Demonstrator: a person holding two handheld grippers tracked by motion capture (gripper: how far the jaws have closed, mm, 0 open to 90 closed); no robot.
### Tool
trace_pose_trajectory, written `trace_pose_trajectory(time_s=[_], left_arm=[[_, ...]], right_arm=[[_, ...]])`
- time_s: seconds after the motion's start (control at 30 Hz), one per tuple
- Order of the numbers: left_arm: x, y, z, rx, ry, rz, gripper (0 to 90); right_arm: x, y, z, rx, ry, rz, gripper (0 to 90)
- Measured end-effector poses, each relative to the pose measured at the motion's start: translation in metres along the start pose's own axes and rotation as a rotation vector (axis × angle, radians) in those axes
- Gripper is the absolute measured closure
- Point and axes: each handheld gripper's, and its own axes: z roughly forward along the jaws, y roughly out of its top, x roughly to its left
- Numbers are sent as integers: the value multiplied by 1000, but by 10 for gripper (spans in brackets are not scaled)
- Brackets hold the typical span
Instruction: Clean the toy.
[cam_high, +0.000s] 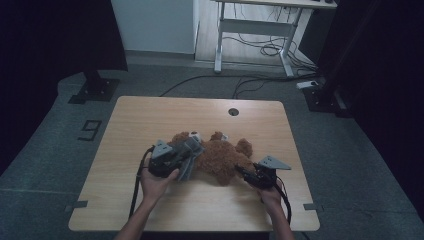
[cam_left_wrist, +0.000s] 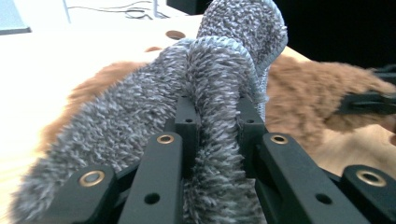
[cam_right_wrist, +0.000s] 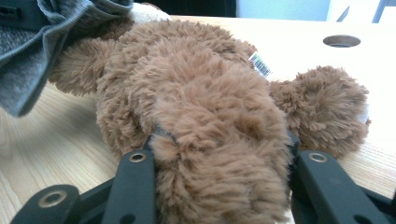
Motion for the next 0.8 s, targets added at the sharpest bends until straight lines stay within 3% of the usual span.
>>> trace_pose_trajectory(time_s=[0.13,0.2,0.27,0.33,0.43,0.57,0.8], left_arm=[[26,-9,-13,2,53,-42,761],[37,-15,-16,9,58,-72,760],[43,-19,-20,4,52,-91,759],[41,-18,-22,-10,38,-90,759],[25,-9,-24,-34,-9,-62,759],[-11,8,-18,-51,-83,13,759],[-81,24,16,-22,-232,99,759]], right_arm=[[-1,0,0,1,-1,-1,573],[-1,0,0,-1,1,1,572],[-1,0,0,-1,1,-2,572],[-1,0,0,-2,2,-1,572],[-1,0,1,-3,5,0,572],[-1,0,1,-2,6,0,572],[-2,-1,1,-1,12,6,571]])
